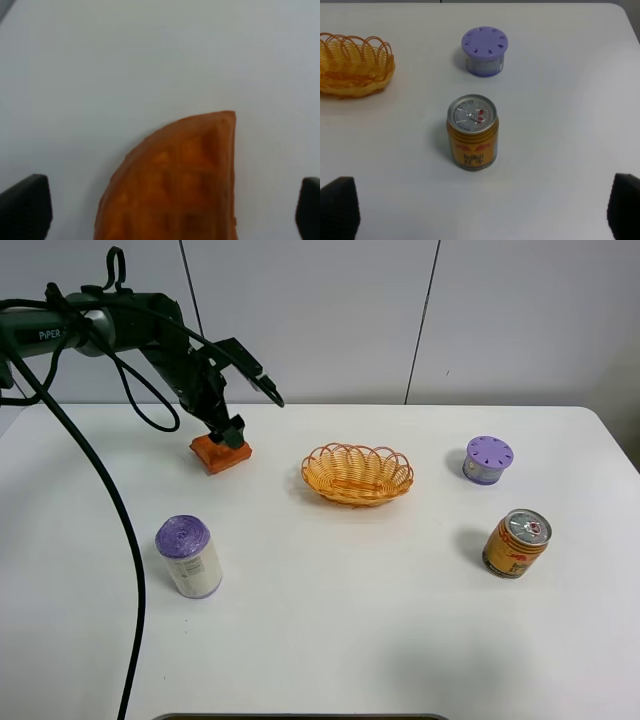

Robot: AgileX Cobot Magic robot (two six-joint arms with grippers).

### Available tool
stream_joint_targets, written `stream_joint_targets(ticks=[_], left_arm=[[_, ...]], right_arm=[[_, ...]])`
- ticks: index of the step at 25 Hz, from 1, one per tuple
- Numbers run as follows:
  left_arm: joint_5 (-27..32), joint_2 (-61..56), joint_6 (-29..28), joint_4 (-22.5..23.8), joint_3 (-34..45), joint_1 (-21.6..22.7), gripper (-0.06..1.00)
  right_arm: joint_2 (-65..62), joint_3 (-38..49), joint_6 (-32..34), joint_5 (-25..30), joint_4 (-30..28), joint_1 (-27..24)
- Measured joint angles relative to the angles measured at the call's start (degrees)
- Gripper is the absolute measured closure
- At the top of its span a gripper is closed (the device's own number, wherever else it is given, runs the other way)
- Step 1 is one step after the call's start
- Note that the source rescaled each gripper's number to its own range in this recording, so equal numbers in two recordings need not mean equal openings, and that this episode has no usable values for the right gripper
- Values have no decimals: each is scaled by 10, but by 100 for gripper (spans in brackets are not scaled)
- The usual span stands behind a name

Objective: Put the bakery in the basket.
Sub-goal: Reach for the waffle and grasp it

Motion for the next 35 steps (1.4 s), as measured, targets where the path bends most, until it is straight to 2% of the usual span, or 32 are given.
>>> stream_joint_targets(ticks=[15, 33, 34, 35], left_arm=[[-33, 54, 0, 10, 0, 0, -6], [-34, 75, 1, 12, -5, 1, -6], [-34, 75, 1, 12, -5, 1, -4], [-34, 75, 1, 11, -5, 1, 4]], right_arm=[[0, 0, 0, 0, 0, 0], [0, 0, 0, 0, 0, 0], [0, 0, 0, 0, 0, 0], [0, 0, 0, 0, 0, 0]])
